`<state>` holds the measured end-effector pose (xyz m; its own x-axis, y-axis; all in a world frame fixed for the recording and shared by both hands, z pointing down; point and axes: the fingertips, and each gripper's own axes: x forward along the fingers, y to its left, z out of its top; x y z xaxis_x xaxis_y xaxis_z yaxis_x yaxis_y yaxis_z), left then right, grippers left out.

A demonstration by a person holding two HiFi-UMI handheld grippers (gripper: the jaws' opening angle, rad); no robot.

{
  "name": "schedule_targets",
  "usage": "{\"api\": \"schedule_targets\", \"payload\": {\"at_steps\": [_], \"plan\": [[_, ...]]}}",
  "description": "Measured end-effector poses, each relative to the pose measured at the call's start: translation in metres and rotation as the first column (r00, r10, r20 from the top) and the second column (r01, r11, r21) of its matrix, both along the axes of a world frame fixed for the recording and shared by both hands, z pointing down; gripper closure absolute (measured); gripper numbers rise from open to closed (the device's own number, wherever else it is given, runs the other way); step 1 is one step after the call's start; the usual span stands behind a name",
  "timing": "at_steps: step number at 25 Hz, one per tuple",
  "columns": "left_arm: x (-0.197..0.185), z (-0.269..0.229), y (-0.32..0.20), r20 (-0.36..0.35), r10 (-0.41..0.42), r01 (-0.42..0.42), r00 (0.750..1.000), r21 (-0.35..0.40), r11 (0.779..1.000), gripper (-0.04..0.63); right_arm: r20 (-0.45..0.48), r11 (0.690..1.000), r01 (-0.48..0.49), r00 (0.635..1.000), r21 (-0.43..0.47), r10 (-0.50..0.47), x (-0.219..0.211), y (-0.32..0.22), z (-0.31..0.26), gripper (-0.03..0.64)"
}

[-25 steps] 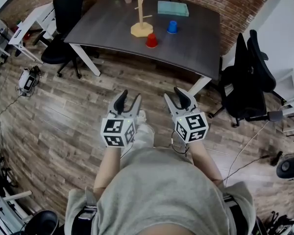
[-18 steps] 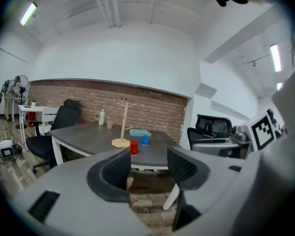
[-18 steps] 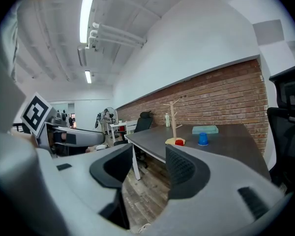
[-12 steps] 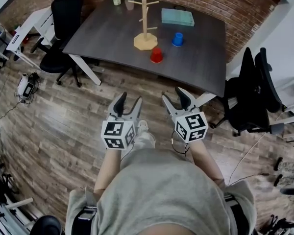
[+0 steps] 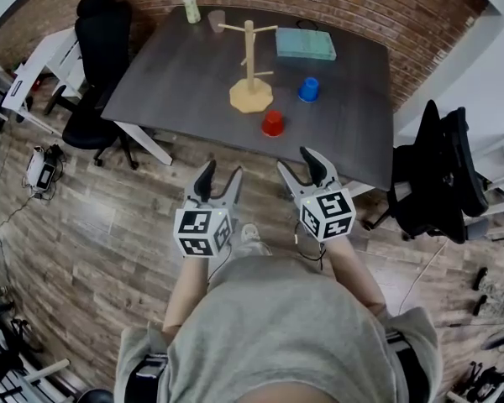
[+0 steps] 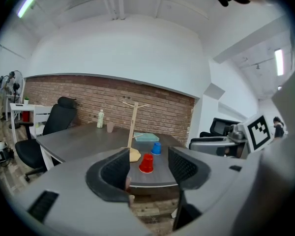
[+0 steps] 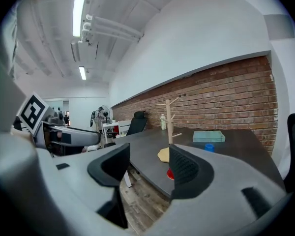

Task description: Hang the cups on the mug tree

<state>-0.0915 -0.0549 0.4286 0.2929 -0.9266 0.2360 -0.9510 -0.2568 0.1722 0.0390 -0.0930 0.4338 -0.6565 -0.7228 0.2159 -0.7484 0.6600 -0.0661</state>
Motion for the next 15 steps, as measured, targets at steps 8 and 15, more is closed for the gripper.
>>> {"api": "schedule_targets", "payload": {"at_steps": [8,15], "plan": [[-0.022,0.002,-0.054,-0.005,0.016,-0.016,1.000,0.004,1.000,0.362,-0.035,1.000,-0.020,0.999,-0.016,0.020,-0.021,-0.055,0.013,0.371],[-0.037,0.011,-0.089,-0.008,0.029,-0.029,1.000,-0.003,1.000,0.362,-0.070,0.999,-0.033,0.997,-0.036,0.030,-0.034,-0.097,0.037,0.371]]}}
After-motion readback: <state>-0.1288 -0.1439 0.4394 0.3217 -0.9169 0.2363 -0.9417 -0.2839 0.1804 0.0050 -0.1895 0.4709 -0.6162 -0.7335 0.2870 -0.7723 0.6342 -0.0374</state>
